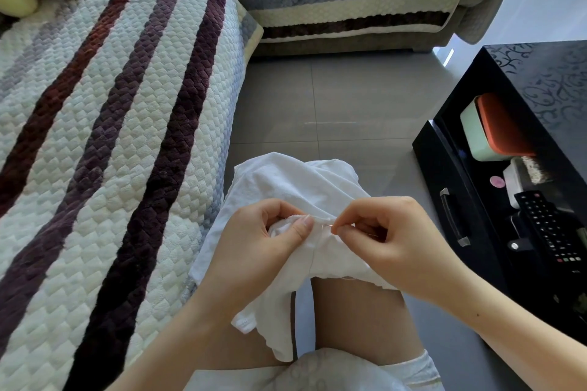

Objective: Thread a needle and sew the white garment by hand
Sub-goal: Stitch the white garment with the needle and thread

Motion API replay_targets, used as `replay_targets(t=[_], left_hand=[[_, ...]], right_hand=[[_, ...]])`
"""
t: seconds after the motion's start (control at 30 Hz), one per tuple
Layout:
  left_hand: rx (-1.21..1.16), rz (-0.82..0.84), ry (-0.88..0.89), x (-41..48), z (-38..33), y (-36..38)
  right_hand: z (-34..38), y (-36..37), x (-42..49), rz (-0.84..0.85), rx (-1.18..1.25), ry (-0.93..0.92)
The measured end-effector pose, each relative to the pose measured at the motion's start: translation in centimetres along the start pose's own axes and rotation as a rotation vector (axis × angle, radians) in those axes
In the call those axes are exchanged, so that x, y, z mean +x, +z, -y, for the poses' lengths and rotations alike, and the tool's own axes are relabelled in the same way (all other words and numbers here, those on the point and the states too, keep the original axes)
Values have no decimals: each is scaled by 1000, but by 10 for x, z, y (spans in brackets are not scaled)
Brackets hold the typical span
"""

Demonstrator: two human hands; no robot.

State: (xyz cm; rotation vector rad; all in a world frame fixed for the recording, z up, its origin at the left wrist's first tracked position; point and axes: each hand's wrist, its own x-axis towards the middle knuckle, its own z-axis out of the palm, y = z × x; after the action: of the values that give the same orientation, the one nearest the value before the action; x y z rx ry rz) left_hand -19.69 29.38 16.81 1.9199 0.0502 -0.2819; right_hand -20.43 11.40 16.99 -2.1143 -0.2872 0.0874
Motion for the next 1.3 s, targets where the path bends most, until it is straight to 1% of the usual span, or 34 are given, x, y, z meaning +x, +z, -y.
replay_targets(t=[0.17,0.33,0.53,0.7,0.8,0.87,0.97,1.13,1.23,1.3], left_hand=[[-85,24,-59,2,1,0],[-227,62,-134,2,-1,-1],[-449,174,-219,3,-3,-4],[-456,192,-205,3,-3,1],[-457,135,-203,2,-2,3],[-456,135,-207,2,-2,2],[-456,144,-219,1,-1,3],[-375,164,-198,0,-1,10],[-368,139,-169,0,-2,10],[-369,143,-159,1,-3,10]], right_hand=[[-1,-6,1,44,195,93],[-3,-6,2,77,356,151],[-8,-7,3,120,601,265],[-11,9,2,122,707,243],[-16,12,0,136,629,180],[-22,9,-3,124,491,151],[-26,7,-6,58,300,97],[-20,14,-4,-24,218,-15],[-18,13,-8,-93,-47,-114],[-15,12,-9,-125,-141,-187]])
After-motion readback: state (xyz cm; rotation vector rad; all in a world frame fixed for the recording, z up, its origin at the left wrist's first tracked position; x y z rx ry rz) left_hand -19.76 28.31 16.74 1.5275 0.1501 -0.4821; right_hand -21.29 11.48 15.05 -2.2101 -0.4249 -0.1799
